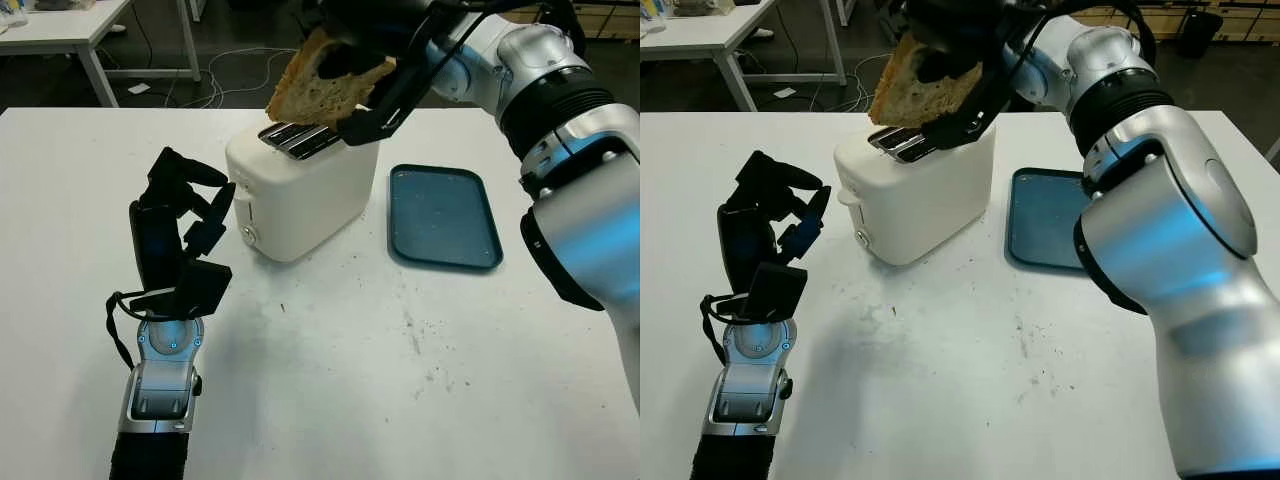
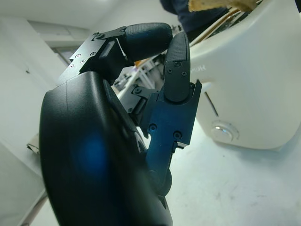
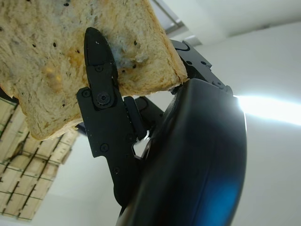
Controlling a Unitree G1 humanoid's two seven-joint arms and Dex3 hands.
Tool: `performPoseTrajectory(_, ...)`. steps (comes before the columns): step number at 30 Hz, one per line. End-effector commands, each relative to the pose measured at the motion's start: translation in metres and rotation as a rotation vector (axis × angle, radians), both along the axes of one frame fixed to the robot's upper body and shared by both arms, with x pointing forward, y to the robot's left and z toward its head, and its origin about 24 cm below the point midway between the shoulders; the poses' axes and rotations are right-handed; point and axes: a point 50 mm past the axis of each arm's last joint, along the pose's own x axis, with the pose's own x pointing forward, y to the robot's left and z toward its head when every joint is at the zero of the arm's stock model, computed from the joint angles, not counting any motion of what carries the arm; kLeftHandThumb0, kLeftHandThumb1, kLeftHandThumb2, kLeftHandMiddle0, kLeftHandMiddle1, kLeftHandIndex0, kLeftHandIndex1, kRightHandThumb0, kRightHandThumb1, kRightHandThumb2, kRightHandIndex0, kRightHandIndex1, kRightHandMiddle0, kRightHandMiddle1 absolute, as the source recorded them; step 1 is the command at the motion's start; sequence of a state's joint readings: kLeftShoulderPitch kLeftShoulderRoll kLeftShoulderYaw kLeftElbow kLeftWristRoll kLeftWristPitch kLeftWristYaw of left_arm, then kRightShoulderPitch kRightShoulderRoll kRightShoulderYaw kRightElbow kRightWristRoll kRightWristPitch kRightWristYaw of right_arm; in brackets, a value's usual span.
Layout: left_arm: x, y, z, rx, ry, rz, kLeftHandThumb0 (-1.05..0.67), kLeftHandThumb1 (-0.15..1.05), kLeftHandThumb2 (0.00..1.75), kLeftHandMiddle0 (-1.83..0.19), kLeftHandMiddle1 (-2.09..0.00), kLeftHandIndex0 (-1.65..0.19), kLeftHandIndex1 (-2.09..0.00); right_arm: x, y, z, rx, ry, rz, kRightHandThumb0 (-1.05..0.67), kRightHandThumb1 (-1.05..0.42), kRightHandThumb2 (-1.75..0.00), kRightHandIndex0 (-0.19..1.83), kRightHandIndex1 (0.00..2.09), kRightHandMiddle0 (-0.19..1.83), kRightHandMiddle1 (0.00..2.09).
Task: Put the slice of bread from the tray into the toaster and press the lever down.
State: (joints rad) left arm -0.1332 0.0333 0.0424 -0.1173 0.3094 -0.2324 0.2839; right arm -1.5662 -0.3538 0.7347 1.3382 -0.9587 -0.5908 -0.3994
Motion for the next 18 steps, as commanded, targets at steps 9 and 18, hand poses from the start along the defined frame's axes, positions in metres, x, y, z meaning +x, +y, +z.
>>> performPoseTrajectory(9, -0.002, 0.000, 0.000, -0.005, 0.002, 0.010, -0.36, 0.92, 0.25, -0.82, -1.75, -0.54, -1.62, 0.006, -0.012, -0.020, -0.048, 0.021, -0.072, -0.51, -0.92, -0.44, 1.12, 1.75, 0.86, 1.75)
performPoseTrajectory(18, -0.002, 0.001, 0.000, -0.003, -0.002, 0.013, -0.36, 0.92, 0.25, -0.83, -1.75, -0.54, -1.61, 0.007, -0.016, -0.025, -0.115, 0.014, -0.088, -0.48, -0.92, -0.38, 1.14, 1.75, 0.87, 1.75)
